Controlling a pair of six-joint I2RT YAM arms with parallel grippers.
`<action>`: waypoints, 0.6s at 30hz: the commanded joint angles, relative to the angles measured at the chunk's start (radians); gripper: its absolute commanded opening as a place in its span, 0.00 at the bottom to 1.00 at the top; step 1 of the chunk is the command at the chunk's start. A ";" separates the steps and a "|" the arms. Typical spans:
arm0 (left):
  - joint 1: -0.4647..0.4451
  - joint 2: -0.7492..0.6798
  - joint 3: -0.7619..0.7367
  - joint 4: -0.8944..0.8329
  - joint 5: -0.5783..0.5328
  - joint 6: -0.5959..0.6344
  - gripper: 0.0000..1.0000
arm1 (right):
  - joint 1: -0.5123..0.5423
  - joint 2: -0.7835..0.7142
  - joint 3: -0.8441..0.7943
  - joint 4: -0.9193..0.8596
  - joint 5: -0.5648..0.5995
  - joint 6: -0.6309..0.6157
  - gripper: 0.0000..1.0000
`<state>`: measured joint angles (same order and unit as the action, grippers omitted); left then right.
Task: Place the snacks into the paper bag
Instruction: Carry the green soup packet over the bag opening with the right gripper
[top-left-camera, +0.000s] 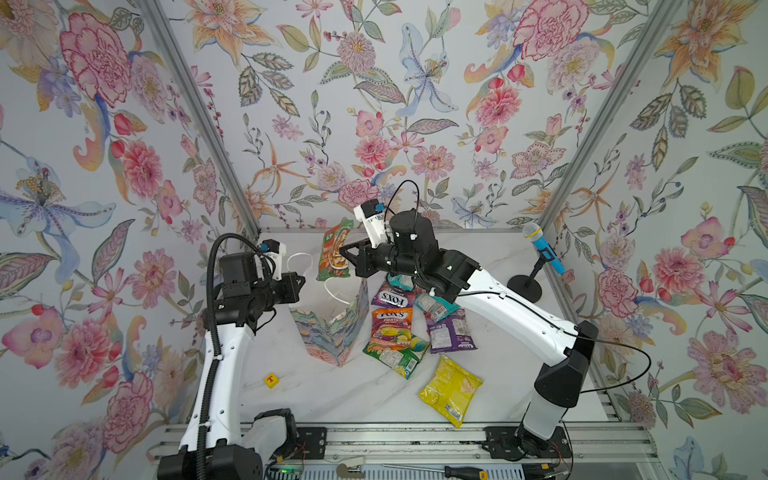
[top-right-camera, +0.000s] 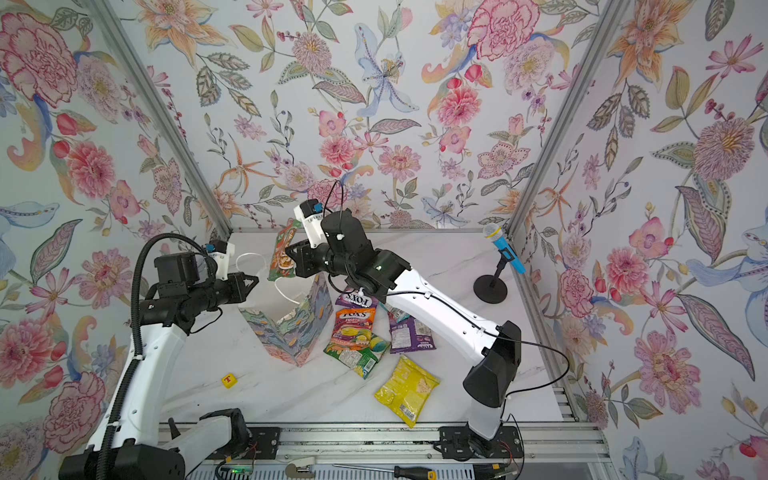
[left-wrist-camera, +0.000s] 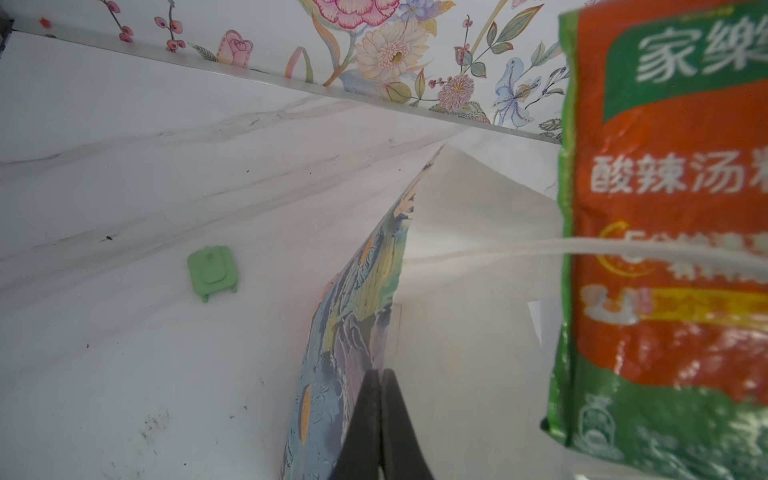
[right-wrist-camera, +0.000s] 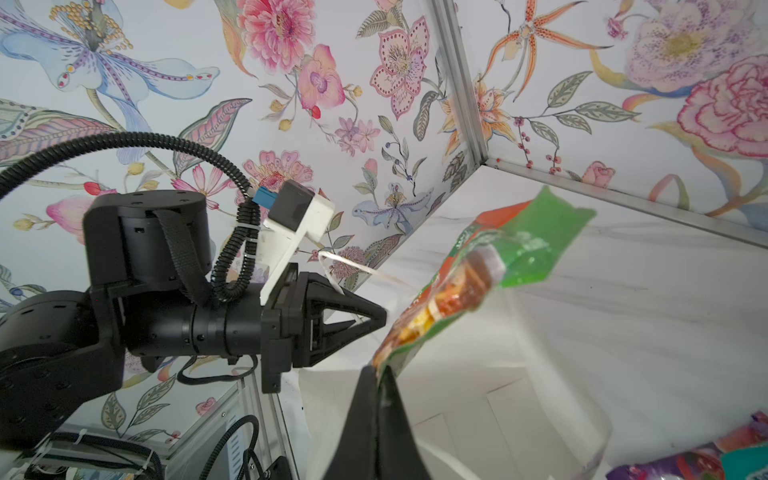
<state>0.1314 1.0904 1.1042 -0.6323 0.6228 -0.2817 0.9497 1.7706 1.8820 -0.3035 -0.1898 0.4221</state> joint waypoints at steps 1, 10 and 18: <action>-0.007 -0.030 -0.006 0.016 -0.024 -0.029 0.00 | 0.003 -0.056 -0.030 -0.011 0.029 -0.016 0.00; -0.008 -0.066 -0.045 0.094 -0.046 -0.120 0.00 | -0.008 -0.004 0.093 -0.032 0.044 -0.049 0.00; -0.008 -0.132 -0.130 0.181 -0.065 -0.242 0.00 | -0.019 0.119 0.316 -0.082 0.040 -0.055 0.00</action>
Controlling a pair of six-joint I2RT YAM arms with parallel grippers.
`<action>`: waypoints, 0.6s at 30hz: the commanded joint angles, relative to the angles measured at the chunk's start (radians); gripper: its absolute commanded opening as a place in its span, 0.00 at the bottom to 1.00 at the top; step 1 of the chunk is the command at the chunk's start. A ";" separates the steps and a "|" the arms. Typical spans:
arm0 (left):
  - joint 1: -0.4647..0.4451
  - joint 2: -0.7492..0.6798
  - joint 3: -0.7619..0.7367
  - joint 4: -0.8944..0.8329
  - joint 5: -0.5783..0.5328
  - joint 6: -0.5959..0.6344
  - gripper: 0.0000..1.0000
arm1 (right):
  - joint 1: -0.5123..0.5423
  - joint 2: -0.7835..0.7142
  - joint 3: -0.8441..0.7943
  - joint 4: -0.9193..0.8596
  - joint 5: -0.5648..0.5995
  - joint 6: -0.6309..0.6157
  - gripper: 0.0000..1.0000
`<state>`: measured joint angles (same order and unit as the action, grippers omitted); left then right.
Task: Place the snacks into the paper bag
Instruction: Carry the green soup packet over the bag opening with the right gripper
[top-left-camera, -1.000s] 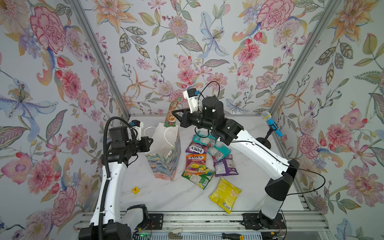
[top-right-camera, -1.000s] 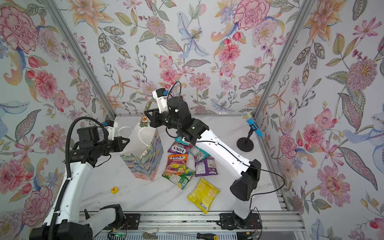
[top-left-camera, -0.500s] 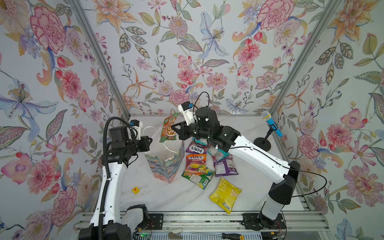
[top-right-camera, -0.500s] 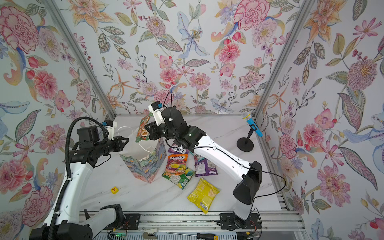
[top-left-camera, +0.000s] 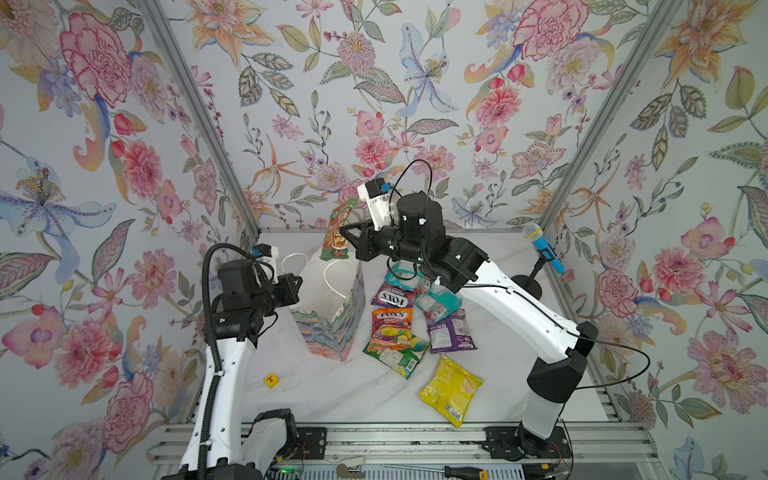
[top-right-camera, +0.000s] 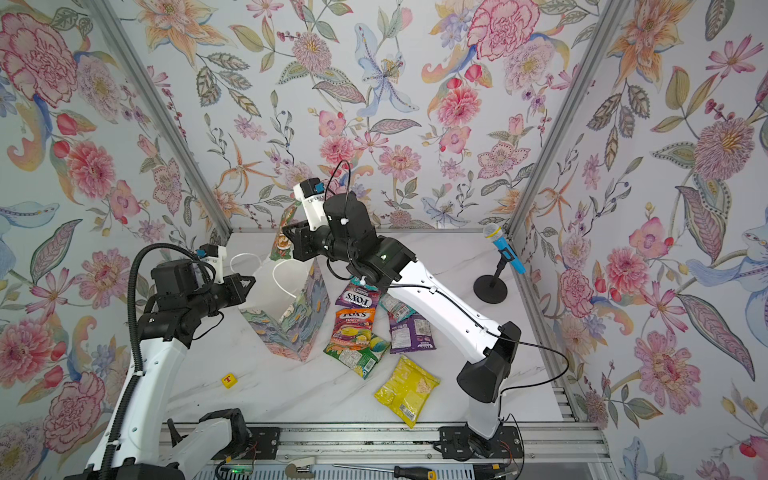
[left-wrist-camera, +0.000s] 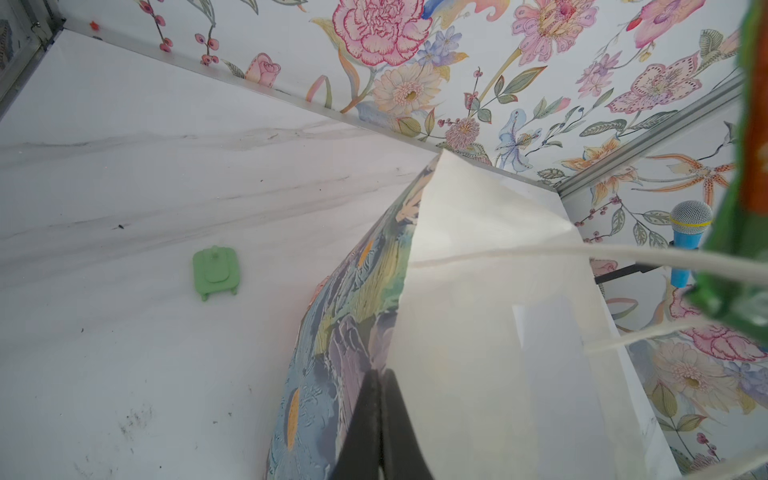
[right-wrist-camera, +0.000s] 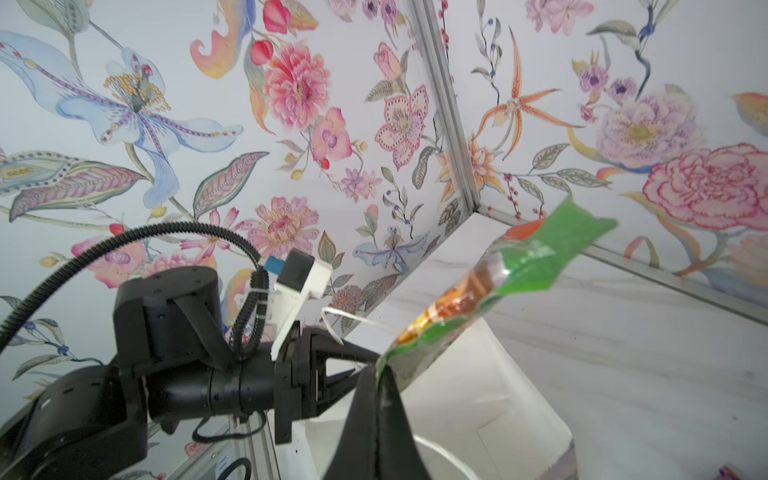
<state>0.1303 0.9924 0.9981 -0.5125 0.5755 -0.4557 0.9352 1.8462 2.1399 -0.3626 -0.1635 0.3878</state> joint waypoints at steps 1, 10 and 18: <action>-0.007 -0.043 -0.036 0.075 -0.020 -0.086 0.00 | -0.004 0.062 0.089 -0.033 0.015 -0.019 0.00; -0.007 -0.087 -0.053 0.098 -0.046 -0.143 0.00 | 0.028 0.160 0.231 -0.090 0.013 -0.013 0.00; -0.008 -0.080 -0.088 0.131 -0.028 -0.158 0.00 | 0.064 0.151 0.200 -0.162 0.053 -0.037 0.00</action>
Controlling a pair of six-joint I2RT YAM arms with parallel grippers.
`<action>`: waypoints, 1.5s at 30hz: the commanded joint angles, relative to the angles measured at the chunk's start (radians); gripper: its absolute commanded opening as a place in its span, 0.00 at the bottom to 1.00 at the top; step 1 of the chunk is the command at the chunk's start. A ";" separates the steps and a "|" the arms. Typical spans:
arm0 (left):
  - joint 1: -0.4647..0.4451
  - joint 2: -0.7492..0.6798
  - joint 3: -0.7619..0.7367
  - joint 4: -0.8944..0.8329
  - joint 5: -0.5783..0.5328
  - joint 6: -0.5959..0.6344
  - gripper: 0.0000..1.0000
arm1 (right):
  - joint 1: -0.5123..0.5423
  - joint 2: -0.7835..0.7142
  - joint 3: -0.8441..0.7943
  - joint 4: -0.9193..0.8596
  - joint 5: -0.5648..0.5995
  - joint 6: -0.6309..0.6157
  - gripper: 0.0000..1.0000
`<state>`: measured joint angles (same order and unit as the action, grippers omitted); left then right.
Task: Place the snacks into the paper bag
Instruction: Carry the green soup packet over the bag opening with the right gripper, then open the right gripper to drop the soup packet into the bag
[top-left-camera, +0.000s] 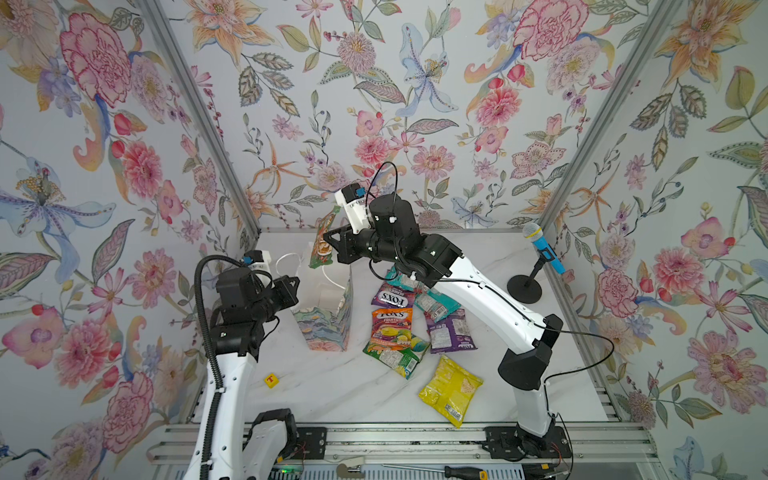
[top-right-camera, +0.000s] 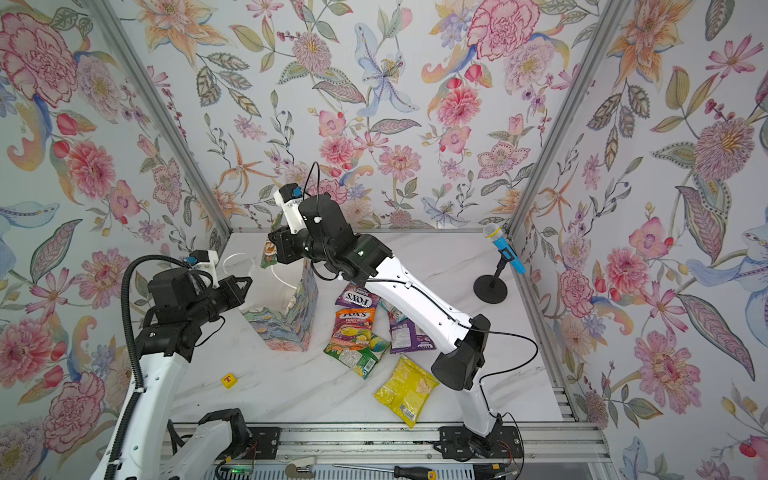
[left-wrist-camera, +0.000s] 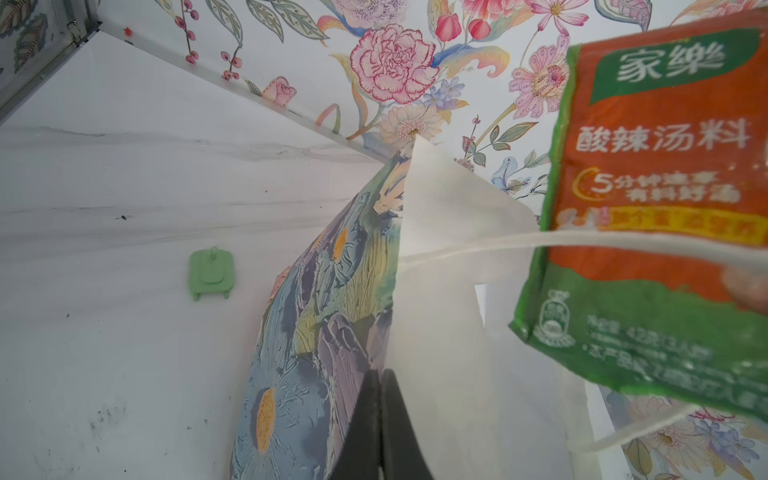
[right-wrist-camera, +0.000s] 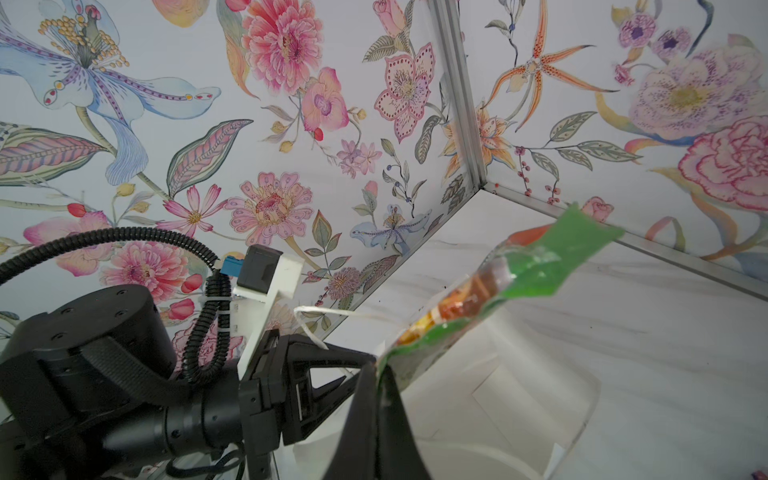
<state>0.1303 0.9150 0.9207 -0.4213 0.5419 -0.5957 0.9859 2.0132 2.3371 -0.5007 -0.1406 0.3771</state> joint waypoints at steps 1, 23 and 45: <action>-0.007 -0.002 -0.009 0.040 0.005 -0.018 0.00 | 0.016 -0.023 -0.011 -0.028 0.034 -0.028 0.00; -0.007 0.006 -0.010 0.058 0.021 -0.023 0.00 | 0.010 -0.114 -0.237 -0.032 0.095 -0.040 0.00; -0.008 -0.004 -0.022 0.090 0.052 -0.039 0.00 | -0.102 -0.386 -0.583 0.211 0.031 0.038 0.48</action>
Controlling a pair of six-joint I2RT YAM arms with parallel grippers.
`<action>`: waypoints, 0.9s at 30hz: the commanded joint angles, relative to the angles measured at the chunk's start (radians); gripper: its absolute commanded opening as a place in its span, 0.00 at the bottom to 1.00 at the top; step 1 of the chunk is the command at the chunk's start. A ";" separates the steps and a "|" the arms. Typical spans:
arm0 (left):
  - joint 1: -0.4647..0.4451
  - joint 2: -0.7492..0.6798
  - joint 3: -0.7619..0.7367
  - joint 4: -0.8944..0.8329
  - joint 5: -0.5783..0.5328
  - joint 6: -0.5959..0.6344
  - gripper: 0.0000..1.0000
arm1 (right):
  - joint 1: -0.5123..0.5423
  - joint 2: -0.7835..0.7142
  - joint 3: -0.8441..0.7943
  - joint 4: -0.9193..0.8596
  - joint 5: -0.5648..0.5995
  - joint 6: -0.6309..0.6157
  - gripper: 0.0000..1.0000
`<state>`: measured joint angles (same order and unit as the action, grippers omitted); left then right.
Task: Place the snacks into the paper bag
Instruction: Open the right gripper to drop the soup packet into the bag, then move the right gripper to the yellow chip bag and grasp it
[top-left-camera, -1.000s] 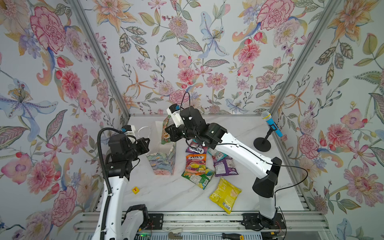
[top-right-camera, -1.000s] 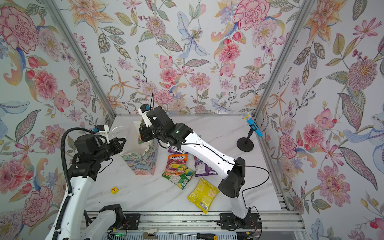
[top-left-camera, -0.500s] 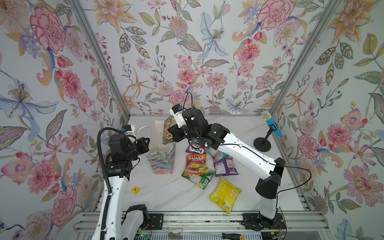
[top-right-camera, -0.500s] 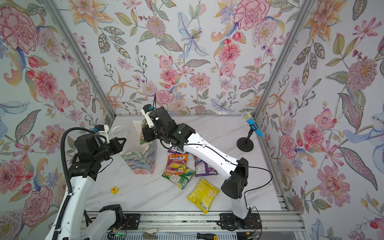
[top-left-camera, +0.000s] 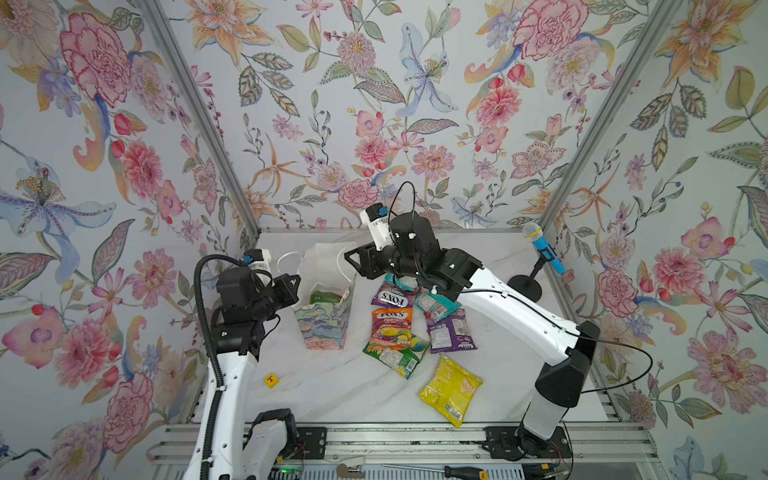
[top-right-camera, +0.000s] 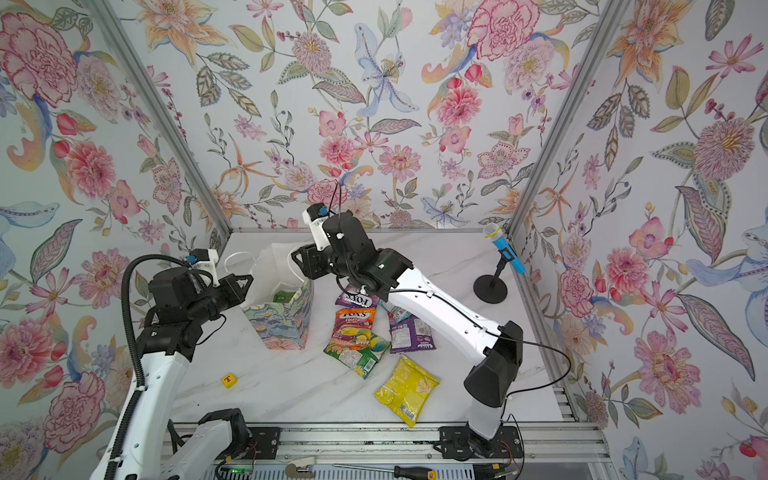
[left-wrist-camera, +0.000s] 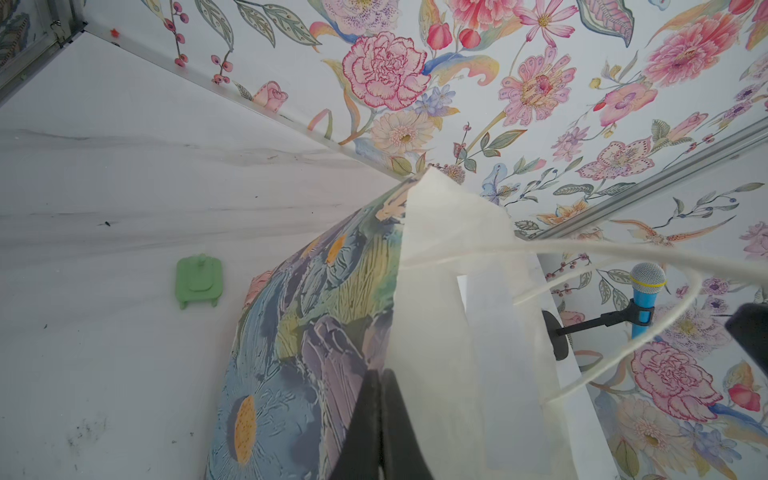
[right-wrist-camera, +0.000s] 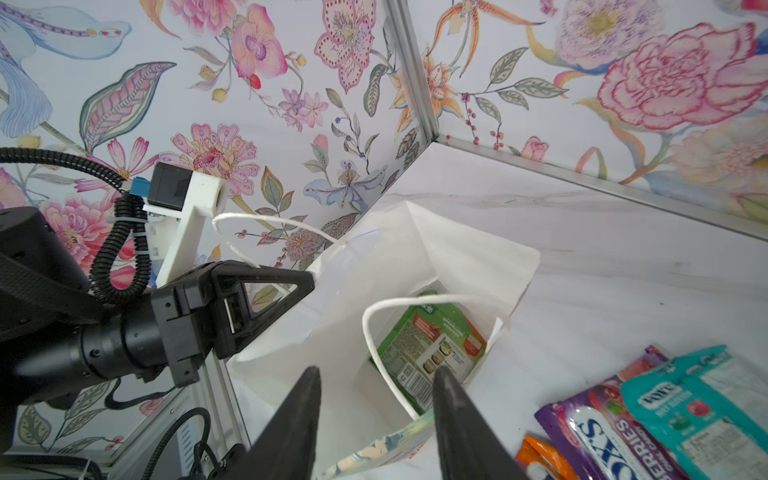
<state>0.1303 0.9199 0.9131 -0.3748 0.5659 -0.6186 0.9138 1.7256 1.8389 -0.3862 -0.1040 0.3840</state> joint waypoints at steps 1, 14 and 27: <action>-0.008 -0.010 -0.014 0.045 0.030 -0.017 0.00 | -0.045 -0.140 -0.143 0.110 0.007 0.039 0.49; -0.006 -0.013 -0.003 0.032 0.038 0.002 0.00 | -0.301 -0.618 -0.917 -0.012 0.040 0.266 0.54; -0.007 -0.010 -0.004 0.024 0.038 0.005 0.00 | -0.294 -0.915 -1.210 -0.354 0.032 0.437 0.67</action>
<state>0.1303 0.9199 0.9096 -0.3622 0.5797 -0.6178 0.6018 0.8650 0.6647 -0.6380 -0.0788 0.7589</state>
